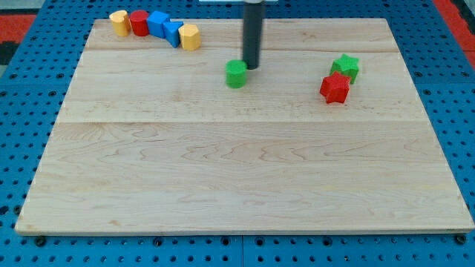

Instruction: Move the green circle into the red star

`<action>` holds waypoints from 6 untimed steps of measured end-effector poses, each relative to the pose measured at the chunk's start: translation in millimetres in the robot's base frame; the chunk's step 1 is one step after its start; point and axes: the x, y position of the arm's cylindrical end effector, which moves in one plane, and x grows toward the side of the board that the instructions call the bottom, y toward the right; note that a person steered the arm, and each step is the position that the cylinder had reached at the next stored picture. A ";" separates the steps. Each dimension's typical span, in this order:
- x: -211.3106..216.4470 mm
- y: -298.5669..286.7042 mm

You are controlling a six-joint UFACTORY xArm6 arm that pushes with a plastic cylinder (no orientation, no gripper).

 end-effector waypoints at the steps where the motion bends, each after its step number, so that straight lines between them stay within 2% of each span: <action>1: -8.3 -66.5; 2: 27.8 -25.1; 3: 27.8 69.1; 5: 34.4 43.6; 6: 47.4 115.3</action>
